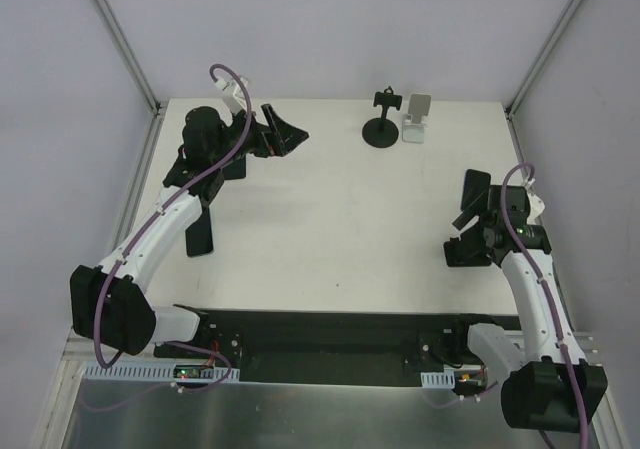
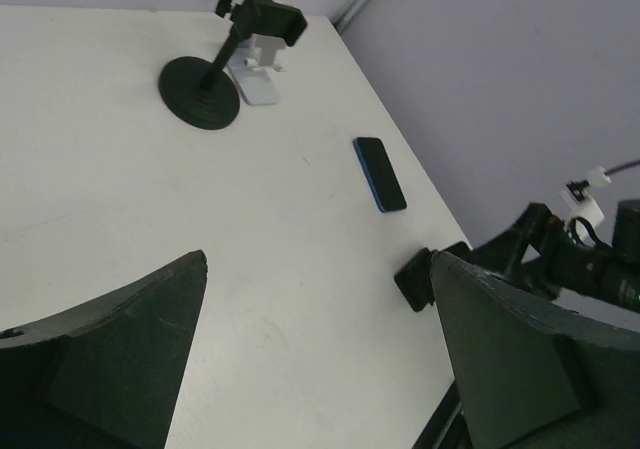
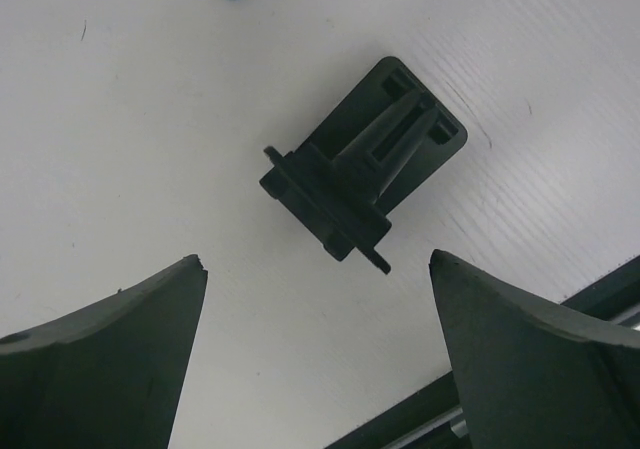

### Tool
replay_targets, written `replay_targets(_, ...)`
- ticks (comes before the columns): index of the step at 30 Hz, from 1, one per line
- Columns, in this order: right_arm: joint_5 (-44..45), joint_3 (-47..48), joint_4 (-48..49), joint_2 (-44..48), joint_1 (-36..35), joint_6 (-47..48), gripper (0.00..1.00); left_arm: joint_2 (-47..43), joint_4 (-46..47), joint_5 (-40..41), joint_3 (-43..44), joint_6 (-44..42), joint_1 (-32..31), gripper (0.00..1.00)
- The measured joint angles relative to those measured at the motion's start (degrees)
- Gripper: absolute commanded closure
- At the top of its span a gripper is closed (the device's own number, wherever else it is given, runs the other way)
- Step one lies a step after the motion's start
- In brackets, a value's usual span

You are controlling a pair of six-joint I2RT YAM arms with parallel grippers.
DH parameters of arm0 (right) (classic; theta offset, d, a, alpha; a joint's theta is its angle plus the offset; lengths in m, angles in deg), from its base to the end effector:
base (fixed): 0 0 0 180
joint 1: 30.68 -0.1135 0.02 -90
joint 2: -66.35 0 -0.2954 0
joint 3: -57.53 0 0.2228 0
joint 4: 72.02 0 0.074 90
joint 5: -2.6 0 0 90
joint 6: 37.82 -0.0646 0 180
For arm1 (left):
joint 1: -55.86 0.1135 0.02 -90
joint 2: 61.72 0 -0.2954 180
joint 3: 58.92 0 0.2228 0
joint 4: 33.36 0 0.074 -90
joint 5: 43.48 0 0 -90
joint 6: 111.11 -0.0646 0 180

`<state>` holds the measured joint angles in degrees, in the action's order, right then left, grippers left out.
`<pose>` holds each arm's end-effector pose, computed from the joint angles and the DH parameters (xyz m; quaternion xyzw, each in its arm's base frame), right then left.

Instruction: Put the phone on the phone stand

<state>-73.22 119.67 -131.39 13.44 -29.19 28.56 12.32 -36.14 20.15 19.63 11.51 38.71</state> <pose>0.1489 -0.0197 0.2800 0.2439 0.9015 -0.0490 0.3542 0.2712 -0.1137 0.4190 0.0710 0.6939 -0.4381 0.5671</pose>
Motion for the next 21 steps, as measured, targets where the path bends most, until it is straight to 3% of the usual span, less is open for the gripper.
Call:
replay_targets(5, 0.28, -5.77, 8.31, -0.39, 1.73, 3.41, 0.21, 0.55, 0.22, -7.13, 1.20, -1.36, -0.02, 0.07)
replay_targets(12, -1.05, -13.92, 17.11, 1.05, 2.69, 7.26, 0.45, -1.03, 0.17, -10.05, 1.20, -3.34, 0.00, 0.07)
replay_targets(15, -2.23, -16.26, 20.85, 2.14, 2.95, 9.16, 0.57, -1.86, 0.17, -10.84, 1.20, -3.78, 0.00, 0.07)
replay_targets(18, -3.37, -17.53, 23.78, 2.29, 3.28, 10.97, 0.78, -2.29, 0.17, -11.17, 1.20, -4.17, 0.00, 0.07)
replay_targets(21, -5.92, -17.86, 26.67, 2.60, 3.45, 12.72, 0.87, -2.36, 0.17, -11.56, 1.20, -5.01, 0.00, 0.06)
